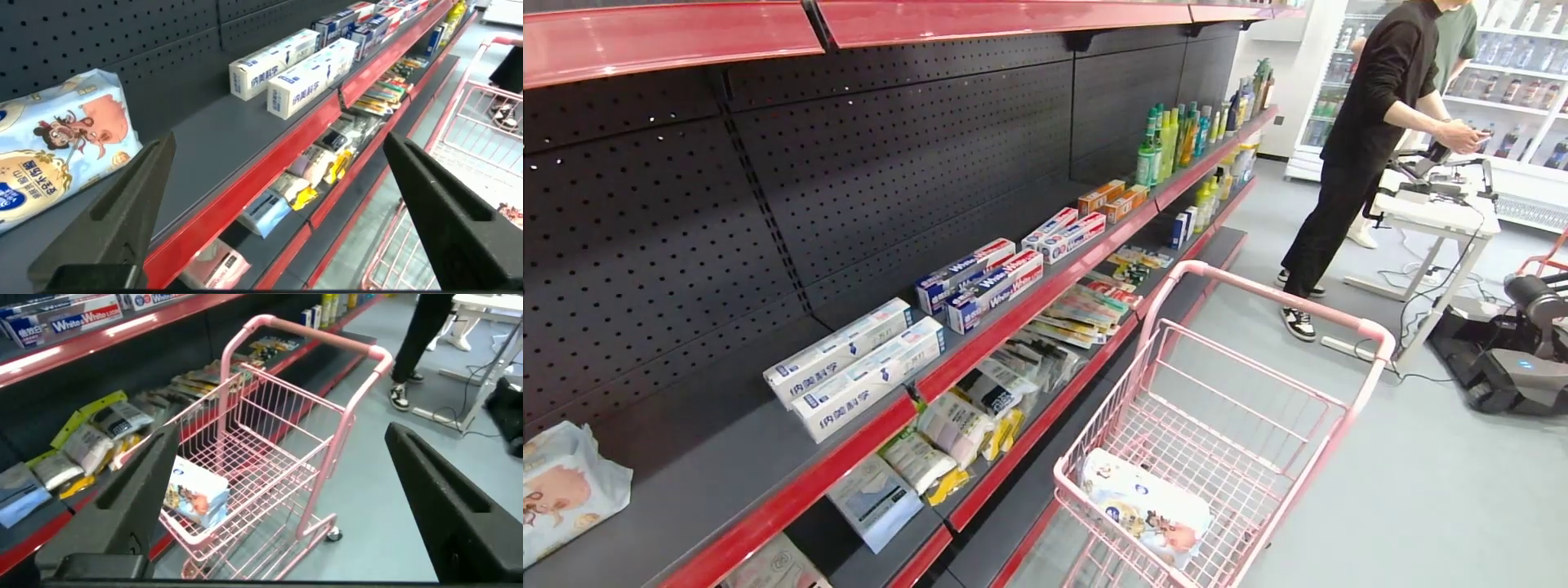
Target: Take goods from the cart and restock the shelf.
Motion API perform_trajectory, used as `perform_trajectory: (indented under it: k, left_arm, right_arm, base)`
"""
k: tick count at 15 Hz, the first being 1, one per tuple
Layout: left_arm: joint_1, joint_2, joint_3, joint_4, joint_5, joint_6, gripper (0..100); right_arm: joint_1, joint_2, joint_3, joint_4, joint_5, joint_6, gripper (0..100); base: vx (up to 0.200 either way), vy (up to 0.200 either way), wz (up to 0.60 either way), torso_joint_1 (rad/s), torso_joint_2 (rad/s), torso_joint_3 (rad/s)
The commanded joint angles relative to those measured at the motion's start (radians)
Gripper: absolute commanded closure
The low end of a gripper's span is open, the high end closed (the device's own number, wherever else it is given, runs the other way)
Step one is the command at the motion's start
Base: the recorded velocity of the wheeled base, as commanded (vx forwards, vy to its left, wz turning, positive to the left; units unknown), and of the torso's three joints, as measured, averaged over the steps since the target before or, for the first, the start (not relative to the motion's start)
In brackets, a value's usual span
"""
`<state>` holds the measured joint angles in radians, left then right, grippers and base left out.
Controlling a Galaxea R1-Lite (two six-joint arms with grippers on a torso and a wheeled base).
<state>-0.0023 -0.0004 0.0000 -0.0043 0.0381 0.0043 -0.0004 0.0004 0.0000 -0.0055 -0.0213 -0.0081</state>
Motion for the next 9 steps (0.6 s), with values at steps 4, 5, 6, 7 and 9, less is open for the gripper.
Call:
perform_trajectory:
  k: [4,5,6,7,9]
  left_arm:
    - [-0.001,0.000,0.000,0.000,0.000,0.000,0]
    - [-0.001,0.000,0.000,0.000,0.000,0.000,0]
    - [-0.001,0.000,0.000,-0.002,0.000,0.000,0]
    - [-0.001,0.000,0.000,0.000,0.000,0.000,0]
    - [-0.001,0.000,0.000,0.000,0.000,0.002,0]
  right_arm:
    - [0.011,0.061,0.000,-0.005,0.004,0.068,0]
    - [0.020,0.053,0.000,-0.005,0.007,0.054,0]
    - [0.025,0.122,-0.123,-0.004,0.020,0.060,0]
    - [0.022,0.374,-0.337,-0.002,0.015,0.146,0]
    - [0.008,0.635,-0.627,0.022,0.004,0.264,0]
  base:
    - [0.000,0.000,0.00,0.000,0.00,0.000]
    - [0.000,0.000,0.00,0.000,0.00,0.000]
    - [0.000,0.000,0.00,0.000,0.00,0.000]
    - [0.000,0.000,0.00,0.000,0.00,0.000]
    - [0.000,0.000,0.00,0.000,0.00,0.000]
